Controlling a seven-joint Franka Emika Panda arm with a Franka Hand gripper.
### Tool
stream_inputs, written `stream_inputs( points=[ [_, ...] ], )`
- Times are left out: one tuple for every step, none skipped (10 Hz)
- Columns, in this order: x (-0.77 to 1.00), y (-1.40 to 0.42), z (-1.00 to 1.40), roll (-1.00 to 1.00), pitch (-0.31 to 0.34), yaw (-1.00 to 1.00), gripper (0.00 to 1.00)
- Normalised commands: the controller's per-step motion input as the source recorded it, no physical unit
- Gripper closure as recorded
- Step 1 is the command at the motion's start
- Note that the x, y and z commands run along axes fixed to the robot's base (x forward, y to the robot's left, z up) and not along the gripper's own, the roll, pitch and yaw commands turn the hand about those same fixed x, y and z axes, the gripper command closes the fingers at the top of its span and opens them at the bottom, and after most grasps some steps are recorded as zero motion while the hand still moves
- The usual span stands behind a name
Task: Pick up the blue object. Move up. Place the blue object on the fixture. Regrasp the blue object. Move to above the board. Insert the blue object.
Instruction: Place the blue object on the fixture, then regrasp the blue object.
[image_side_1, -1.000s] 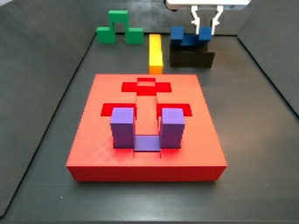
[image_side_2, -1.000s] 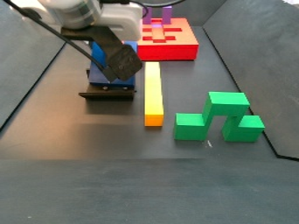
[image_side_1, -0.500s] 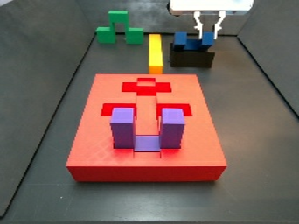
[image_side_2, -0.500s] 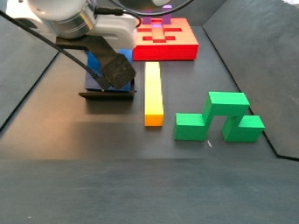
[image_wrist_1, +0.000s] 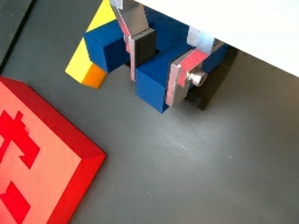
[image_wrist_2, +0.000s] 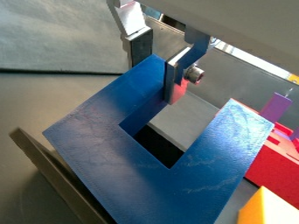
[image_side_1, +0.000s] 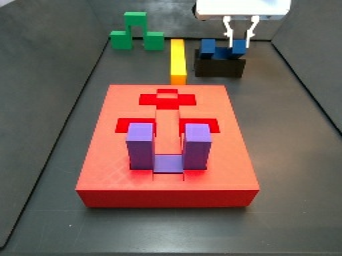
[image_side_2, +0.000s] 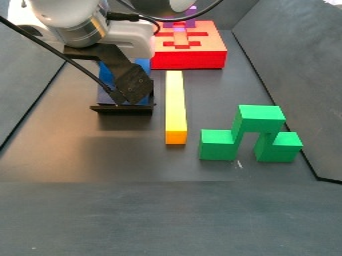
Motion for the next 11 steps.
stream_inputs(
  points=[
    [0.0, 0.0, 0.0, 0.0, 0.0, 0.0, 1.0],
    [0.0, 0.0, 0.0, 0.0, 0.0, 0.0, 0.0],
    [0.27, 0.0, 0.07, 0.23, 0.109, 0.03, 0.0],
    [0.22, 0.0, 0.08, 0.31, 0.094, 0.03, 0.0],
    [0.16, 0.0, 0.15, 0.37, 0.04, 0.02, 0.0],
    [0.17, 0.04, 0.23, 0.5, 0.0, 0.0, 0.0],
    [0.1, 0.01, 0.23, 0.61, 0.0, 0.0, 0.0],
    [0.0, 0.0, 0.33, 0.65, -0.106, 0.0, 0.0],
    [-0.2, -0.01, 0.4, 0.8, -0.26, 0.0, 0.0],
    [-0.21, -0.02, 0.41, 0.83, -0.329, 0.0, 0.0],
    [-0.19, -0.08, 0.36, 0.96, -0.463, 0.02, 0.0]
  ],
)
